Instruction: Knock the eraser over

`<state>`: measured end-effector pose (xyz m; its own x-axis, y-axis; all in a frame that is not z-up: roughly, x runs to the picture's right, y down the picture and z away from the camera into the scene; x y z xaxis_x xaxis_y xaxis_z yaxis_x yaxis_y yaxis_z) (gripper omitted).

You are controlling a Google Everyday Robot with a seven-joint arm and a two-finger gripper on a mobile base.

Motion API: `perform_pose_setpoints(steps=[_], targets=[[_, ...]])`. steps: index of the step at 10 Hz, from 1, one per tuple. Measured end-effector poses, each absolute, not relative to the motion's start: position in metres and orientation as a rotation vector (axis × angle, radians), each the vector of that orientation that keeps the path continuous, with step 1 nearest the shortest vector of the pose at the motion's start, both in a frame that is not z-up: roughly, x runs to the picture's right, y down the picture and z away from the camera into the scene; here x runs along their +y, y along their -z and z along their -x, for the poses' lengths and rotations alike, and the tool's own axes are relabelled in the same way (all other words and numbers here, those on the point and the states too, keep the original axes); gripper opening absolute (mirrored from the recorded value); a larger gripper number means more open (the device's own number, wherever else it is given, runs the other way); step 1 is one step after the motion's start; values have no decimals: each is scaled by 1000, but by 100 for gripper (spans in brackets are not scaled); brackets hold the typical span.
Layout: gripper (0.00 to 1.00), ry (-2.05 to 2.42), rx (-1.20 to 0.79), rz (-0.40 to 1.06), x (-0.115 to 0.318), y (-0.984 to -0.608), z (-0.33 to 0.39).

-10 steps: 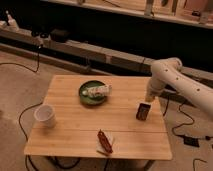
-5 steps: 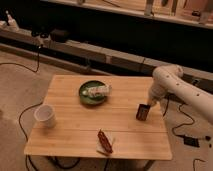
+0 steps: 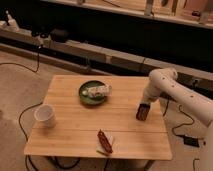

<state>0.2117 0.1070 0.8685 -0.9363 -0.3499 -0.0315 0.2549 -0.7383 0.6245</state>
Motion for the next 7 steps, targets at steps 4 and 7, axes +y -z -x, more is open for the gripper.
perform_pose_setpoints(steps=[4,7], targets=[[0,2553,-1381,-400,160,-805,-86],[5,2545,-1516,-297,165,-775,-70]])
